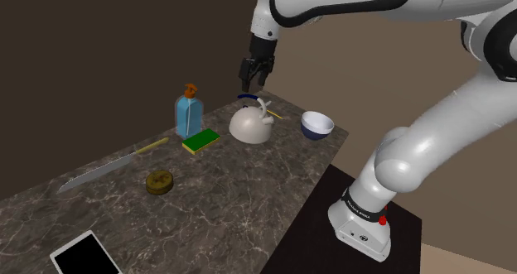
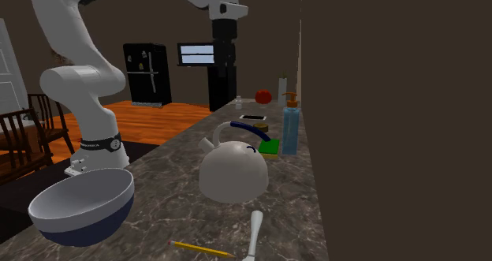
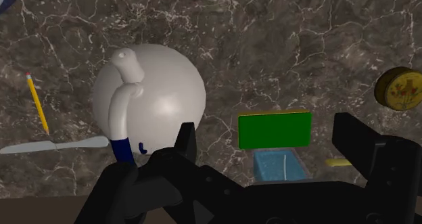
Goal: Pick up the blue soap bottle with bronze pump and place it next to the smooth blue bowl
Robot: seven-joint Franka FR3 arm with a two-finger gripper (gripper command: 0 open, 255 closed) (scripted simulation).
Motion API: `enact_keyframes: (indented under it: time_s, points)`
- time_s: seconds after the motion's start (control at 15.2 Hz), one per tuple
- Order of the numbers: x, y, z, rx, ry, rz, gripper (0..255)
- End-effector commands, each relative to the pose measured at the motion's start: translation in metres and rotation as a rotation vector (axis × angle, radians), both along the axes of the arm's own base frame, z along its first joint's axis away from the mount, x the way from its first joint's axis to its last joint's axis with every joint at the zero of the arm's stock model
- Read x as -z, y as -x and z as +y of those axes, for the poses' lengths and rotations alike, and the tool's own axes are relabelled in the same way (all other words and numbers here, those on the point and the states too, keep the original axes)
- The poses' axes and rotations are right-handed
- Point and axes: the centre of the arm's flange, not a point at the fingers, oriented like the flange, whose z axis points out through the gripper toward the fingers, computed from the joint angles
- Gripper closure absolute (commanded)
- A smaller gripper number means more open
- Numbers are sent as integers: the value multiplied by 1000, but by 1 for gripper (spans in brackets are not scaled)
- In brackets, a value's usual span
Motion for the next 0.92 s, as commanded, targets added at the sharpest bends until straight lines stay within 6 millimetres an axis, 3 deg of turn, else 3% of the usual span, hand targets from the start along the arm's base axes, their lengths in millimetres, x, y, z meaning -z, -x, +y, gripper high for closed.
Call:
enact_keyframes:
  time_s: [0.0,0.86]
  points:
    - [5,-24,11,3,2,0,0]
    - [46,-179,76,22,17,0,0]
